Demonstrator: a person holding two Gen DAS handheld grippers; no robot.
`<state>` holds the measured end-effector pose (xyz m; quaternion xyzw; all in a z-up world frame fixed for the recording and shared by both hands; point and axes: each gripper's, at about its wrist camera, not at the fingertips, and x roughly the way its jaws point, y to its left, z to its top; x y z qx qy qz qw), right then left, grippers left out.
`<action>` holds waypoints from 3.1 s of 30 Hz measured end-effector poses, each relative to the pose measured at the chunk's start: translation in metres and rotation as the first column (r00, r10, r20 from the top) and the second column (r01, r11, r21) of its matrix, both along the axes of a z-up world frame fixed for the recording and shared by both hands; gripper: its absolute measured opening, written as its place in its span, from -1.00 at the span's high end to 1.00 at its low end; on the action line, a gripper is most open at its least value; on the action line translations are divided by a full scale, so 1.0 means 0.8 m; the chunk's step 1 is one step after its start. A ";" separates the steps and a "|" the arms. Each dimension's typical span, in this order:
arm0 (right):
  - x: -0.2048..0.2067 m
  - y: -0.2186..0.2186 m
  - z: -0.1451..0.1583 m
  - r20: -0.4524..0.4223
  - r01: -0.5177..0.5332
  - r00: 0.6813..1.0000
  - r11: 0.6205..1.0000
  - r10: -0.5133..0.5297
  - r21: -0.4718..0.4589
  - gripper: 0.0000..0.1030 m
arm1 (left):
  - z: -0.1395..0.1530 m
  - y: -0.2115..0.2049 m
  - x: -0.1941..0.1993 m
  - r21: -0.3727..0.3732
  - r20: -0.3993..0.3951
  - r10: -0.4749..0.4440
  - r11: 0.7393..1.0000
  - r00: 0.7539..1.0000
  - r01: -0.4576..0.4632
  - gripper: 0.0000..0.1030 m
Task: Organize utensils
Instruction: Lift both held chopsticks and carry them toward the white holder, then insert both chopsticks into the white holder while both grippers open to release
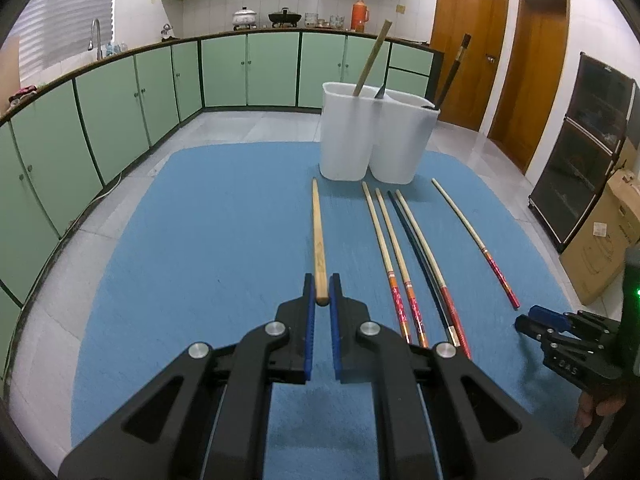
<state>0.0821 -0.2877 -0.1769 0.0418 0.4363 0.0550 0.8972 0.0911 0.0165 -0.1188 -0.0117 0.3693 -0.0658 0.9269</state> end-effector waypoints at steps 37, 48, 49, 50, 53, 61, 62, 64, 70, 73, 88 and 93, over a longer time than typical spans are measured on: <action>0.038 -0.011 0.192 0.146 -0.078 0.986 0.996 0.082 -0.032 0.89 | 0.132 0.014 0.026 -0.028 0.244 -0.020 0.999 0.969 0.028 0.88; 0.083 0.000 0.262 0.196 -0.187 0.961 0.981 0.195 -0.061 0.89 | 0.169 0.023 0.057 -0.082 0.263 -0.045 0.994 0.964 0.068 0.89; 0.086 0.002 0.267 0.198 -0.200 0.958 0.978 0.208 -0.061 0.89 | 0.172 0.023 0.057 -0.080 0.267 -0.046 0.994 0.963 0.070 0.88; 0.089 0.005 0.272 0.202 -0.208 0.955 0.976 0.217 -0.064 0.89 | 0.175 0.023 0.058 -0.077 0.272 -0.049 0.994 0.961 0.073 0.89; 0.096 0.016 0.287 0.216 -0.236 0.944 0.969 0.248 -0.078 0.89 | 0.182 0.022 0.059 -0.073 0.282 -0.060 0.994 0.958 0.084 0.89; 0.108 0.030 0.334 0.291 -0.284 0.912 0.957 0.289 -0.062 0.89 | 0.222 0.022 0.068 -0.064 0.351 -0.069 0.993 0.934 0.098 0.89; 0.110 0.031 0.343 0.305 -0.284 0.907 0.956 0.291 -0.067 0.89 | 0.232 0.022 0.070 -0.063 0.369 -0.066 0.993 0.927 0.096 0.89; 0.116 0.032 0.356 0.322 -0.287 0.900 0.956 0.293 -0.067 0.89 | 0.249 0.022 0.075 -0.060 0.407 -0.061 0.994 0.912 0.094 0.89; 0.146 0.037 0.377 0.340 -0.283 0.894 0.956 0.290 -0.073 0.89 | 0.301 -0.001 0.106 -0.035 0.495 -0.067 0.995 0.866 0.096 0.89; 0.159 0.036 0.378 0.341 -0.290 0.895 0.956 0.289 -0.049 0.89 | 0.316 -0.014 0.123 -0.037 0.515 -0.071 0.994 0.855 0.104 0.89; 0.208 0.047 0.371 0.345 -0.259 0.897 0.961 0.278 -0.099 0.89 | 0.294 -0.063 0.212 -0.051 0.508 -0.083 0.991 0.858 0.126 0.88; 0.228 0.063 0.334 0.297 -0.263 0.913 0.960 0.280 -0.096 0.88 | 0.256 -0.071 0.237 -0.032 0.418 -0.116 0.989 0.901 0.143 0.86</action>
